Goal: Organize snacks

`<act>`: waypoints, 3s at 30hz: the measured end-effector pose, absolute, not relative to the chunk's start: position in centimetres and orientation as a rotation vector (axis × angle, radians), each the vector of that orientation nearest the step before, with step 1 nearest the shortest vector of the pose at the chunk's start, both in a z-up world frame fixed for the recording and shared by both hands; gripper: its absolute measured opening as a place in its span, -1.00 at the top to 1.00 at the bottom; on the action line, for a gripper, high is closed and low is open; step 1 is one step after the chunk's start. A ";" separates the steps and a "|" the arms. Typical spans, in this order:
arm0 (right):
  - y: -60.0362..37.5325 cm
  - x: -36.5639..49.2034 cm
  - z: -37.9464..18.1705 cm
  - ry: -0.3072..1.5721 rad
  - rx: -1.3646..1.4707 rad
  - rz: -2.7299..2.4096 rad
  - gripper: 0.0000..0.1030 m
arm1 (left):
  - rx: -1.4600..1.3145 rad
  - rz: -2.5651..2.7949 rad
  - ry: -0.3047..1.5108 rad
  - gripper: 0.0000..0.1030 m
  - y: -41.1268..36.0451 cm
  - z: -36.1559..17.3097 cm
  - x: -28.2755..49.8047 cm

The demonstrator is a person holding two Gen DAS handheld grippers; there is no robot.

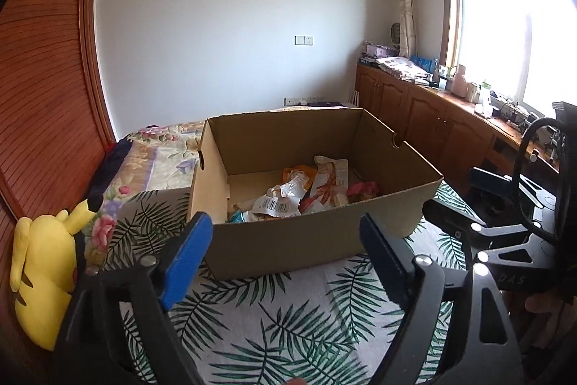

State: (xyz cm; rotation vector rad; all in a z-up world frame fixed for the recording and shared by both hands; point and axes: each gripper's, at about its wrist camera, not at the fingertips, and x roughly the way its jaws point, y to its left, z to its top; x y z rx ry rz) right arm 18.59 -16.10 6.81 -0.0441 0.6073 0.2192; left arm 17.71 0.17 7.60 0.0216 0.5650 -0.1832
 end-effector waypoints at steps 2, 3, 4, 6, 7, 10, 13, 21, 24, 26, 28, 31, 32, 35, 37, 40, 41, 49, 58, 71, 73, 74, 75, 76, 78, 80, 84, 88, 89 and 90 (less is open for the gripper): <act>-16.1 18.1 7.0 0.602 -0.042 0.222 -0.99 | 0.021 -0.182 0.553 -0.86 0.1 7.7 17.2; -16.1 17.9 7.0 0.600 -0.041 0.223 -0.99 | 0.020 -0.183 0.546 -0.87 0.1 7.8 17.0; -16.1 17.7 7.1 0.595 -0.038 0.220 -0.99 | 0.022 -0.182 0.543 -0.87 0.0 7.9 16.7; -16.0 17.3 7.2 0.589 -0.042 0.216 -0.99 | 0.018 -0.174 0.544 -0.88 0.0 7.8 16.3; -16.0 17.1 7.3 0.588 -0.044 0.218 -0.99 | 0.017 -0.169 0.543 -0.88 -0.1 7.8 16.1; -16.1 16.5 7.5 0.580 -0.047 0.204 -0.99 | 0.026 -0.159 0.526 -0.88 -0.1 7.9 15.1; -16.3 15.7 7.8 0.565 -0.044 0.196 -0.99 | 0.035 -0.165 0.526 -0.88 -0.5 7.8 14.1; -16.9 12.5 9.0 0.521 -0.036 0.173 -1.00 | 0.015 -0.139 0.480 -0.88 -0.4 8.0 10.5; -17.3 11.0 9.4 0.497 -0.039 0.166 -1.00 | -0.002 -0.137 0.473 -0.88 -0.3 8.0 9.0; -17.6 9.7 9.7 0.479 -0.033 0.161 -1.00 | 0.004 -0.128 0.466 -0.88 -0.2 7.7 8.1; -17.9 8.4 9.8 0.466 -0.021 0.160 -1.00 | 0.014 -0.108 0.449 -0.88 -0.2 7.4 7.3; -18.2 6.9 9.8 0.450 -0.019 0.154 -1.00 | 0.010 -0.089 0.437 -0.88 0.1 6.9 6.3; -18.3 6.5 9.9 0.444 -0.019 0.153 -1.00 | 0.006 -0.087 0.436 -0.88 0.1 6.8 6.1; -18.5 5.1 9.8 0.434 -0.007 0.154 -1.00 | -0.004 -0.078 0.429 -0.88 0.3 6.5 5.3; -18.7 4.3 9.9 0.429 0.000 0.154 -1.00 | 0.002 -0.064 0.412 -0.88 0.3 6.4 4.6; -18.6 3.1 9.8 0.413 -0.011 0.136 -1.00 | 0.008 -0.060 0.405 -0.88 0.2 6.1 3.6; -18.4 2.7 9.7 0.410 -0.013 0.134 -1.00 | 0.009 -0.060 0.402 -0.88 0.2 6.0 3.3; -18.8 0.0 8.8 0.408 0.023 0.119 -1.00 | -0.005 -0.074 0.409 -0.88 0.4 4.7 1.3; -18.9 -1.5 7.6 0.409 0.022 0.120 -1.00 | 0.000 -0.071 0.410 -0.88 0.1 3.6 0.7; -19.0 -1.5 7.0 0.412 0.024 0.111 -1.00 | 0.005 -0.079 0.416 -0.88 -0.1 3.5 0.7; -18.9 -1.5 7.0 0.411 0.025 0.111 -1.00 | 0.005 -0.077 0.414 -0.88 -0.1 3.5 0.6; -18.9 -1.5 7.0 0.410 0.025 0.110 -1.00 | 0.004 -0.076 0.413 -0.88 -0.1 3.6 0.5; -18.9 -1.5 7.0 0.409 0.024 0.109 -1.00 | 0.003 -0.076 0.412 -0.88 -0.1 3.6 0.5; -18.9 -1.5 7.1 0.407 0.023 0.107 -1.00 | 0.002 -0.076 0.411 -0.88 -0.1 3.6 0.5; -18.9 -1.6 7.1 0.402 0.020 0.102 -1.00 | 0.002 -0.075 0.409 -0.88 -0.1 3.6 0.4; -18.9 -1.6 7.1 0.402 0.020 0.100 -1.00 | 0.003 -0.075 0.407 -0.88 -0.1 3.7 0.4; -19.0 -1.7 7.0 0.405 0.024 0.101 -1.00 | 0.001 -0.078 0.407 -0.88 -0.2 3.7 0.2; -19.0 -1.7 7.0 0.405 0.026 0.101 -1.00 | 0.000 -0.078 0.405 -0.88 -0.2 3.8 0.1; -19.0 -1.7 7.0 0.404 0.024 0.100 -1.00 | 0.001 -0.078 0.404 -0.88 -0.2 3.8 0.1; -19.0 -1.7 7.0 0.404 0.024 0.099 -1.00 | 0.001 -0.078 0.405 -0.88 -0.2 3.8 0.1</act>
